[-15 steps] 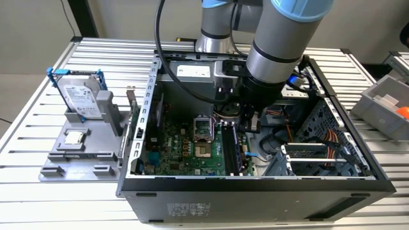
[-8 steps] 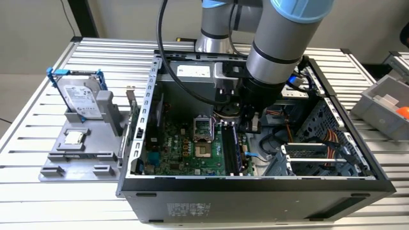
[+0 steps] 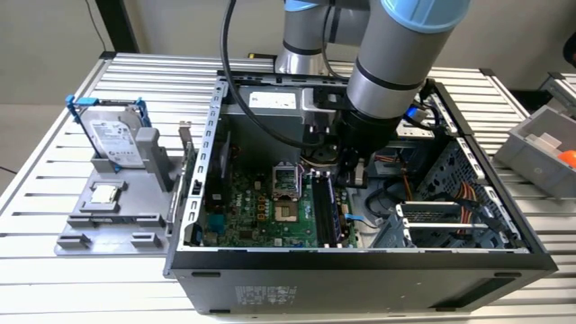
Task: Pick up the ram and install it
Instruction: 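Press down the ram until it locks into place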
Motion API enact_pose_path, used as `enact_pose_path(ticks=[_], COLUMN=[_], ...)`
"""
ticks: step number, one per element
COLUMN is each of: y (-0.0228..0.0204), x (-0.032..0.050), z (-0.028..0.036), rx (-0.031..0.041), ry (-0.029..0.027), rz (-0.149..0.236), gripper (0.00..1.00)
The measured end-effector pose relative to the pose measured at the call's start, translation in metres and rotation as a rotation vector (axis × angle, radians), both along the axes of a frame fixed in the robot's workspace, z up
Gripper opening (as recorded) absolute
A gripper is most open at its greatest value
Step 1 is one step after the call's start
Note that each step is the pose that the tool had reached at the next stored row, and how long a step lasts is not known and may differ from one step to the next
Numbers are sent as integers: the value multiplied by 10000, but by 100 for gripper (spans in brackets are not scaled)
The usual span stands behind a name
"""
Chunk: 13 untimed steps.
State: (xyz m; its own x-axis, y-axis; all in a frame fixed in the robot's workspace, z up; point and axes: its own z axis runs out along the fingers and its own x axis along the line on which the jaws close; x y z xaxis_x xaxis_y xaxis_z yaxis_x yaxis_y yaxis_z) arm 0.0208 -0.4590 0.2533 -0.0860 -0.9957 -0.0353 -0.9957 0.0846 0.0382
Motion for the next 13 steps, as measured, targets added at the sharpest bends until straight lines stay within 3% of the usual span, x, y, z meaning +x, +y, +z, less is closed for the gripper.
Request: enact_pose_path(ticks=[4, 8, 13], y=[-8, -25, -113], x=[3, 8, 8], z=[-10, -20, -53], rx=[-11, -69, -81], ry=[0, 1, 0], rz=[1, -2, -1], gripper=[0, 0, 0])
